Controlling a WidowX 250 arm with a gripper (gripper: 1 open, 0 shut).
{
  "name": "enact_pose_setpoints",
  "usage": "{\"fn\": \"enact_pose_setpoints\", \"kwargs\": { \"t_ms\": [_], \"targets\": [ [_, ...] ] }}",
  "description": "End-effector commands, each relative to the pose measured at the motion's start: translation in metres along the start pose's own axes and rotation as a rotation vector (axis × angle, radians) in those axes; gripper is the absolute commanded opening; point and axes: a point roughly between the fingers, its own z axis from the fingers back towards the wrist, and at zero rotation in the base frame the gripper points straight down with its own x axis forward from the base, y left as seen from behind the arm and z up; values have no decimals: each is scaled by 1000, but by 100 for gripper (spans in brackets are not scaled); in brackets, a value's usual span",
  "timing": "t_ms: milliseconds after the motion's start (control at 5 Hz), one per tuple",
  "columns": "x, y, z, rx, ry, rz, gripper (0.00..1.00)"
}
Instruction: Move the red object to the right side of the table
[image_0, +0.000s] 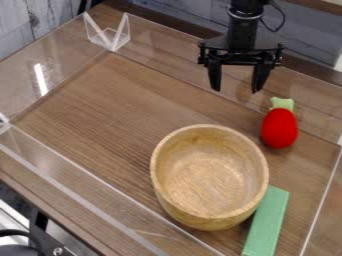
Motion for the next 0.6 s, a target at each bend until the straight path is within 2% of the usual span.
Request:
{"fn": "enact_pose_setpoints", "kwargs": {
  "t_ms": [0,200,400],
  "targets": [
    [10,0,33,-46,-82,4,100],
    [16,6,36,-49,-86,-3,100],
    [25,16,45,-66,-106,-10,100]
  ]
}}
